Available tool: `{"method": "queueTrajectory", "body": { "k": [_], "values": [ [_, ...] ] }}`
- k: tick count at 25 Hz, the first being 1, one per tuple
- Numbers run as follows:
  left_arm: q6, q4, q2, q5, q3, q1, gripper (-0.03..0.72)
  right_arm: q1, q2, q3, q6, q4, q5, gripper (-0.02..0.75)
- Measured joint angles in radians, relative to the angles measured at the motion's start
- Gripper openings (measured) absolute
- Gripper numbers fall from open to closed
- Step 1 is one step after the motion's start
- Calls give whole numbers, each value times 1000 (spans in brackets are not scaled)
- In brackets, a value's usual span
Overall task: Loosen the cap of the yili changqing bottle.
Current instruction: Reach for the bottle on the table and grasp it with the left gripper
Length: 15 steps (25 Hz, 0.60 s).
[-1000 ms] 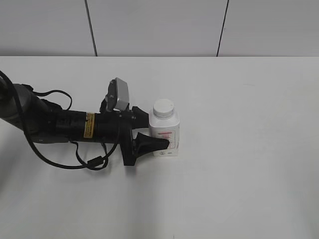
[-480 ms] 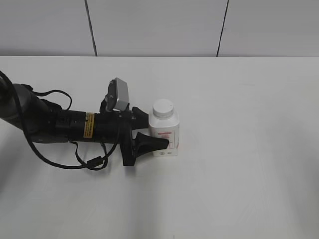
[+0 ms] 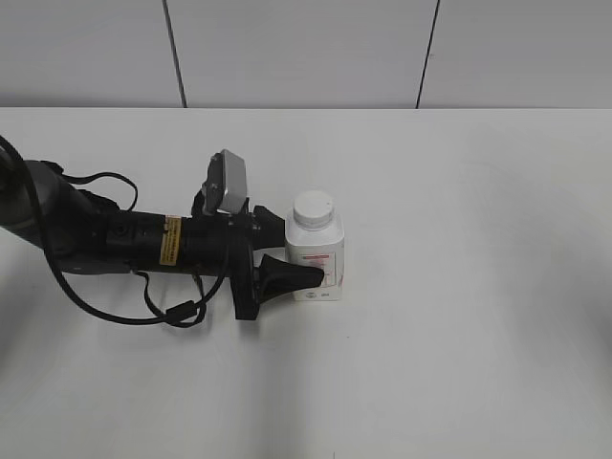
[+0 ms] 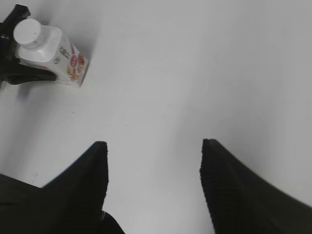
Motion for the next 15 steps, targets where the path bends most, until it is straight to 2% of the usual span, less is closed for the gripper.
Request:
{"method": "queueTrajectory", "body": {
  "k": [4, 6, 10, 15],
  "values": [
    [0, 15, 0, -3, 0, 0, 419, 5, 109, -59, -133, 122, 4, 428],
    [0, 18, 0, -6, 0, 1, 419, 24, 161, -77, -167, 137, 5, 423],
    [0, 19, 0, -7, 0, 1, 419, 94, 248, -106, -180, 134, 12, 419],
    [0, 21, 0, -7, 0, 1, 419, 243, 355, -173, -183, 51, 12, 419]
  ]
}}
